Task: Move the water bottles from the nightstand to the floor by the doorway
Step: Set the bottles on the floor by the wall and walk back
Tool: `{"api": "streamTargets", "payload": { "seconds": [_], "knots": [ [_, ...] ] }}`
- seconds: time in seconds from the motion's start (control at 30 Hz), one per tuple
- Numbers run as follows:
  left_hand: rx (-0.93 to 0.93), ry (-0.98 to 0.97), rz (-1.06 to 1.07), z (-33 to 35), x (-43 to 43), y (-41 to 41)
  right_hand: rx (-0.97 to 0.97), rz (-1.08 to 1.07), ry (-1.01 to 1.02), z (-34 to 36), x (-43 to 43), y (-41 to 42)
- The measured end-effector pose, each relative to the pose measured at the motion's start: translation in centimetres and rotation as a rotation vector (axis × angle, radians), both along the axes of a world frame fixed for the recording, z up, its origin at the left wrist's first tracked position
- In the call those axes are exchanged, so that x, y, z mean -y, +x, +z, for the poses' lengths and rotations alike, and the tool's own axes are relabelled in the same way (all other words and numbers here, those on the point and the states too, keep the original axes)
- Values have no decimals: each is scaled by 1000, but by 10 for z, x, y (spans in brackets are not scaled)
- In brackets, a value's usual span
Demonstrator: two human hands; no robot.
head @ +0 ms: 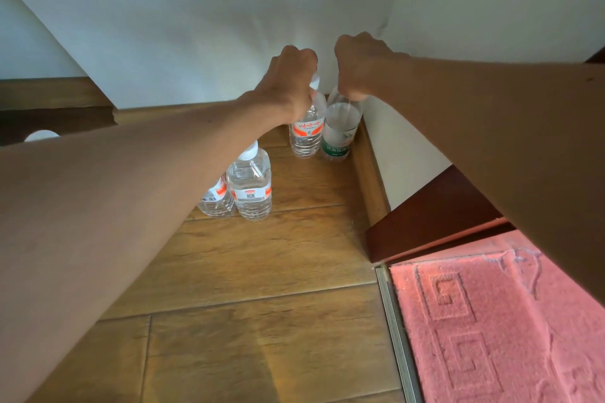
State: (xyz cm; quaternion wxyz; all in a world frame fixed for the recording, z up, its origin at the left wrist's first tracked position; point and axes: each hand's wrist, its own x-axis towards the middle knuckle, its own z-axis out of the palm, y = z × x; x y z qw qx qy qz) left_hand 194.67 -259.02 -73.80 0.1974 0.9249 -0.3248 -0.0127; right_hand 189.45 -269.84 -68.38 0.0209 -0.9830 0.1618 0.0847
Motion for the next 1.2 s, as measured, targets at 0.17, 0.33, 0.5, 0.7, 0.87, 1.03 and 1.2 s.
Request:
{"api": "streamTargets", "payload": {
  "seconds": [0.17,0.33,0.5,0.7,0.87,1.03,1.2],
  "knots": [
    [-9,-51,11,-5,7,11,63,-91,56,-7,7,7],
    [-29,-93,89,1,12,19,170,-134,105,-12,10,13],
    [-35,-96,113,4,17,25,260,-185,146,-17,10,21],
    [-34,-100,120,2,24,24,262,-247,187,-24,16,25],
    [-131,-114,84,6,17,22,285,-310,260,-29,16,29],
    [-250,-111,25,12,8,22,222,-281,262,-37,11,30],
    [-271,-81,-8,22,-7,21,195,-291,163,-41,9,31]
  ]
}}
